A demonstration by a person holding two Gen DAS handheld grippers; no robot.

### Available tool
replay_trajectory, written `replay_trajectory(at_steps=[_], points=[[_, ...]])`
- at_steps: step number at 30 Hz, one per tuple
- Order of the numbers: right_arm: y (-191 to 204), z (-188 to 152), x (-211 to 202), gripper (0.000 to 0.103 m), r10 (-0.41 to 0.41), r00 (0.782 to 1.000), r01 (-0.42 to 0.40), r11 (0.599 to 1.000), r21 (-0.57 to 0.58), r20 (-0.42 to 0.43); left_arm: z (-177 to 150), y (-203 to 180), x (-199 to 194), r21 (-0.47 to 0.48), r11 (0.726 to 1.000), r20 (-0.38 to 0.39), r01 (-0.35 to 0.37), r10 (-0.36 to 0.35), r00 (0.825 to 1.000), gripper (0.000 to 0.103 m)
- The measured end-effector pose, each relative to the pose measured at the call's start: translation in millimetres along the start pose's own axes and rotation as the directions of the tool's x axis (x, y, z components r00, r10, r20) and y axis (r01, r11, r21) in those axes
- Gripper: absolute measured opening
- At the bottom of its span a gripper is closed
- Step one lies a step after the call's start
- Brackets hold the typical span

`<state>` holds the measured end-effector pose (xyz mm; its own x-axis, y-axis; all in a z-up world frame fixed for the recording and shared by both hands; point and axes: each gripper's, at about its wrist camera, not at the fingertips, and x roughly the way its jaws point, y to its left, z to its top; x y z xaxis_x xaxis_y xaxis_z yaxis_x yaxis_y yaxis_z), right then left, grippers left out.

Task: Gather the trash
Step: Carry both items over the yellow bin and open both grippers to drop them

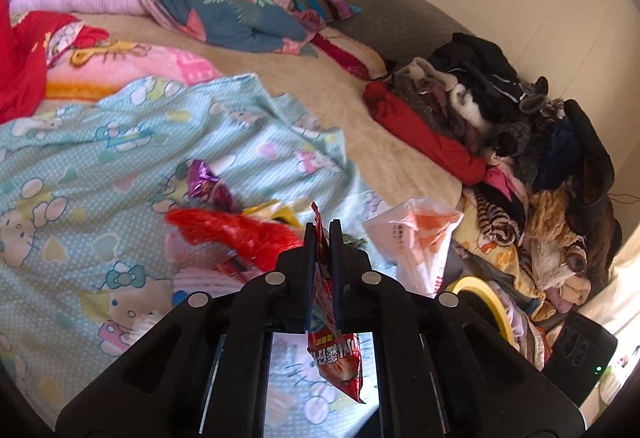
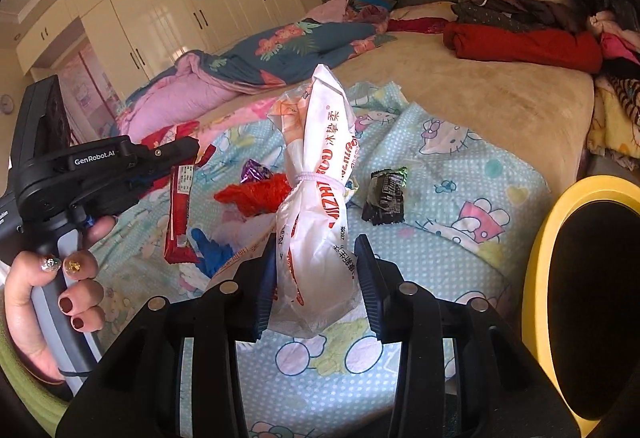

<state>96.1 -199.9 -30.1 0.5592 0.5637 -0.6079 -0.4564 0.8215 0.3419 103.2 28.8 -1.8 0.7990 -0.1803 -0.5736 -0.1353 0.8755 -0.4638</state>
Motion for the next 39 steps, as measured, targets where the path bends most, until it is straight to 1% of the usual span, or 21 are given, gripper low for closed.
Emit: replay_trajectory(at_steps=[6, 15, 19, 24, 30, 39], points=[[-18, 3, -17, 0.036, -0.006, 0.999, 0.005, 1.000, 0.009, 0.050, 2, -26, -4, 0.011, 1.000, 0.037, 0.016, -0.017, 0.999, 0.003], [-63, 9, -47, 0.036, -0.055, 0.993, 0.046, 0.996, 0.081, 0.101, -7, -75, 7, 0.071, 0.996, 0.037, 0.057, -0.060, 0.998, 0.003], [-81, 9, -61, 0.036, -0.088, 0.989, 0.075, 0.991, 0.114, 0.118, -13, -94, 12, 0.098, 0.992, 0.021, 0.077, -0.080, 0.997, 0.003], [-104, 5, -82, 0.036, -0.150, 0.980, 0.129, 0.979, 0.157, 0.133, -19, -113, 18, 0.126, 0.987, 0.005, 0.102, -0.104, 0.995, 0.003], [-122, -4, -103, 0.036, -0.210, 0.967, 0.181, 0.965, 0.190, 0.144, -28, -136, 22, 0.166, 0.975, -0.009, 0.150, -0.150, 0.989, 0.003], [-147, -20, -129, 0.036, -0.277, 0.952, 0.235, 0.932, 0.275, 0.127, -47, -167, 35, 0.224, 0.955, -0.050, 0.192, -0.185, 0.981, 0.003]])
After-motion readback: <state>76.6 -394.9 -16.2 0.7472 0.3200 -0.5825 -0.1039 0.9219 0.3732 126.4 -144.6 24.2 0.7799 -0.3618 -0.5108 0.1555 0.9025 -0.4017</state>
